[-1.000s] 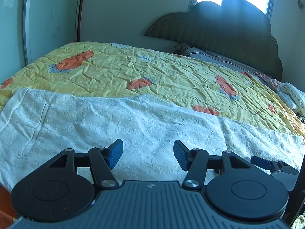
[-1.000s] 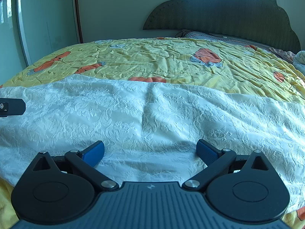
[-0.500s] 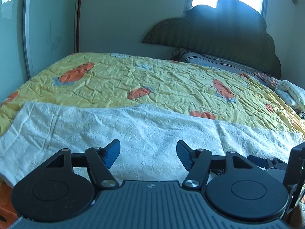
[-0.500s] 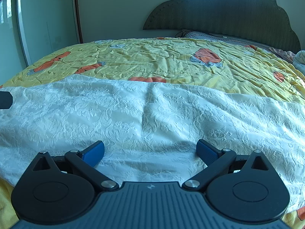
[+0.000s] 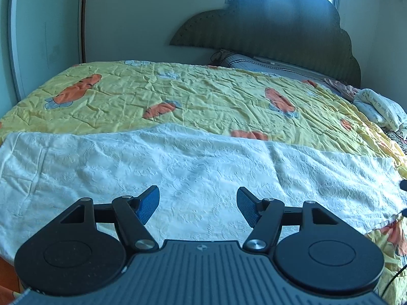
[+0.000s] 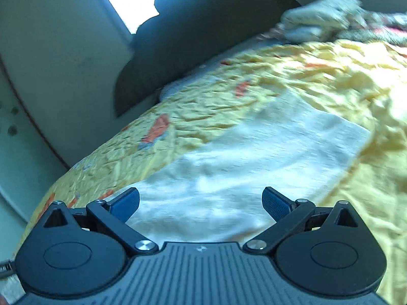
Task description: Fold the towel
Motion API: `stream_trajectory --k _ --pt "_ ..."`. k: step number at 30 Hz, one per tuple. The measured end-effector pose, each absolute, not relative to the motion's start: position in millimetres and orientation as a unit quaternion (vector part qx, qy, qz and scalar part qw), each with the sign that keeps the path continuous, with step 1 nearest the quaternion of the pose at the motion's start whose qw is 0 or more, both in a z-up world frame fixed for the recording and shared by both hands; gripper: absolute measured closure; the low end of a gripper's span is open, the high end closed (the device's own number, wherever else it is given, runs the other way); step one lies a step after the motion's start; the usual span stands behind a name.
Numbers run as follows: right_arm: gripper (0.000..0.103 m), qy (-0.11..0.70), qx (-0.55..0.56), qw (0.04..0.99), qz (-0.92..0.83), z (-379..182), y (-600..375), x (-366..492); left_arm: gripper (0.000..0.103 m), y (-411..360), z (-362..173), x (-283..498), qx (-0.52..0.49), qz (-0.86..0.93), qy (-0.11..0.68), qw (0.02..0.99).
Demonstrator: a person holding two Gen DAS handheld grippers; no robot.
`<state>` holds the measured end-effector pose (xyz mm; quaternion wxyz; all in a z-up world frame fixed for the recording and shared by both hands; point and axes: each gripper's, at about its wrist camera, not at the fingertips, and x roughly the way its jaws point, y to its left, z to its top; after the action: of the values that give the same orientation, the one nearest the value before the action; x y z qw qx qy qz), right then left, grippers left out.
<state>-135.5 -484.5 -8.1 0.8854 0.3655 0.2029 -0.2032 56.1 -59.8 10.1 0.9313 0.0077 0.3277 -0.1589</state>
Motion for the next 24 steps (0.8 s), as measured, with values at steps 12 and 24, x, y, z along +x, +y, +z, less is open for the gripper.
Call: stream_trajectory --k 12,24 --pt "0.0 0.138 0.486 0.841 -0.195 -39.5 -552.6 -140.8 0.033 -80.0 9.5 55.5 0.041 -0.171 0.33 0.927" --pt "0.013 0.112 0.497 0.839 -0.189 -43.5 -585.4 -121.4 0.032 -95.0 6.0 63.8 0.046 -0.172 0.342 0.923"
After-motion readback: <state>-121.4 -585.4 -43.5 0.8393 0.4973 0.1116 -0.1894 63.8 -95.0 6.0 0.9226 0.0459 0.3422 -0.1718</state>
